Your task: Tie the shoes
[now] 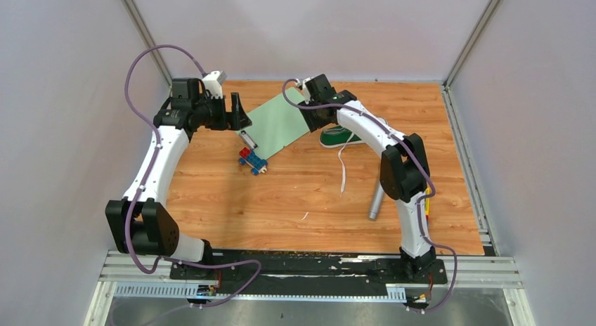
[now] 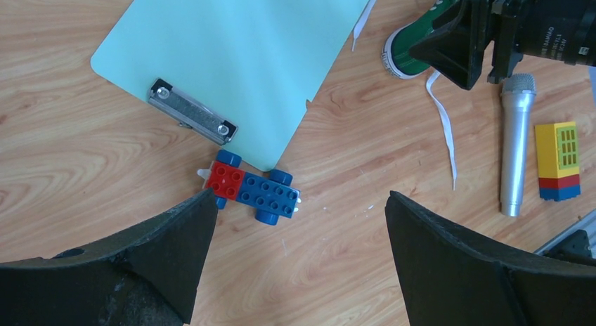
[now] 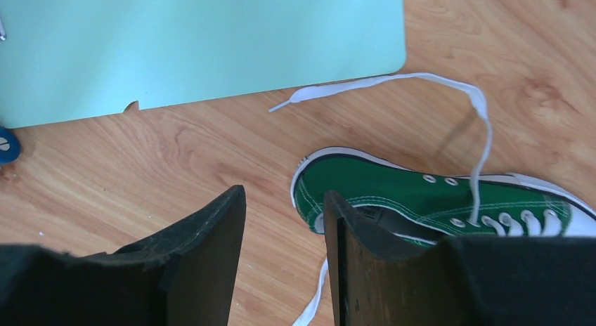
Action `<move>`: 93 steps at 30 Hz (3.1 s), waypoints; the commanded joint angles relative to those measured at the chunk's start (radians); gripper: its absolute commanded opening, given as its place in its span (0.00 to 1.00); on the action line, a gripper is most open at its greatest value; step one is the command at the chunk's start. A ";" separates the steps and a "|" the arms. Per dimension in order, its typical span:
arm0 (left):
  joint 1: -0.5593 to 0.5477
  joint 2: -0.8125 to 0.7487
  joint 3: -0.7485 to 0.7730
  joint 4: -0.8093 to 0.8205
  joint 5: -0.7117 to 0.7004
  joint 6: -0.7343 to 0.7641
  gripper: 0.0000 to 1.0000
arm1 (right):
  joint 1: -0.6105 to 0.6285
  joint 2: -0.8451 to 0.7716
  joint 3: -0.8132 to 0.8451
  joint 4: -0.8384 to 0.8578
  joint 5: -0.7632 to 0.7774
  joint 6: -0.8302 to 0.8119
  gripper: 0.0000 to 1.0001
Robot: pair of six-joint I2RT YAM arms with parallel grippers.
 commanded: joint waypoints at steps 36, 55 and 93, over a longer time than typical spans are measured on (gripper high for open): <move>0.004 -0.031 -0.058 0.054 0.056 -0.023 0.95 | 0.131 -0.409 -0.451 -0.061 -0.192 -0.258 0.00; -0.053 0.038 -0.222 0.111 0.165 -0.073 0.89 | 0.262 -0.712 -0.871 -0.172 -0.637 -0.604 0.00; 0.003 -0.099 -0.169 0.113 0.205 -0.042 0.86 | 0.018 0.122 0.101 -0.076 -0.063 0.069 0.00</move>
